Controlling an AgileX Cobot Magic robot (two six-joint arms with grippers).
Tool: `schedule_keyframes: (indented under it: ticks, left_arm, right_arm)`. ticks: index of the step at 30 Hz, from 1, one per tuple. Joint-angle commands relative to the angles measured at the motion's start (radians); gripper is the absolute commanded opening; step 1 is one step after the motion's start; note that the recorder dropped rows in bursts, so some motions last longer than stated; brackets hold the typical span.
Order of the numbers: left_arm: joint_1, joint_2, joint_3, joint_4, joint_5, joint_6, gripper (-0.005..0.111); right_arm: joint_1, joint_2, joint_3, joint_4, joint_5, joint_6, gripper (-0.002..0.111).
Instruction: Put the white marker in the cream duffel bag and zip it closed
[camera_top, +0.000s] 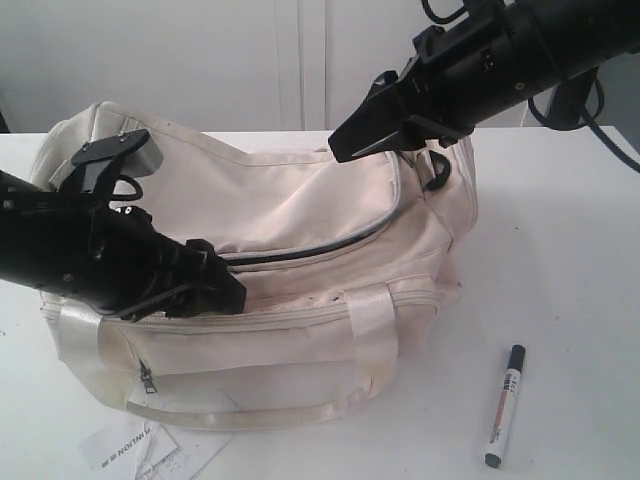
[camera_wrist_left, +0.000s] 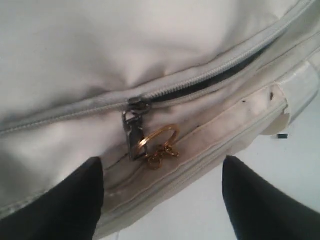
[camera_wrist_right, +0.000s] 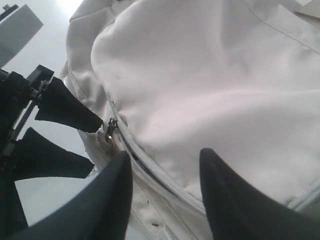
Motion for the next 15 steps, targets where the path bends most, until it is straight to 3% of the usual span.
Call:
schedule_keyframes:
  ticks: [1, 7, 12, 15]
  left_arm:
    - [-0.006, 0.037, -0.002, -0.092, -0.008, -0.006, 0.07]
    - [-0.006, 0.058, -0.002, -0.314, -0.003, 0.163, 0.07]
    - [-0.006, 0.058, -0.002, -0.318, -0.009, 0.182, 0.069]
    - [-0.006, 0.058, -0.002, -0.304, -0.009, 0.198, 0.058]
  right_arm:
    - [0.001, -0.001, 0.005, 0.008, 0.006, -0.014, 0.042]
    - [0.001, -0.001, 0.005, 0.008, 0.0, -0.014, 0.042]
    - [0.001, -0.001, 0.005, 0.008, 0.0, -0.014, 0.042]
    - [0.001, -0.001, 0.005, 0.008, 0.0, -0.014, 0.042]
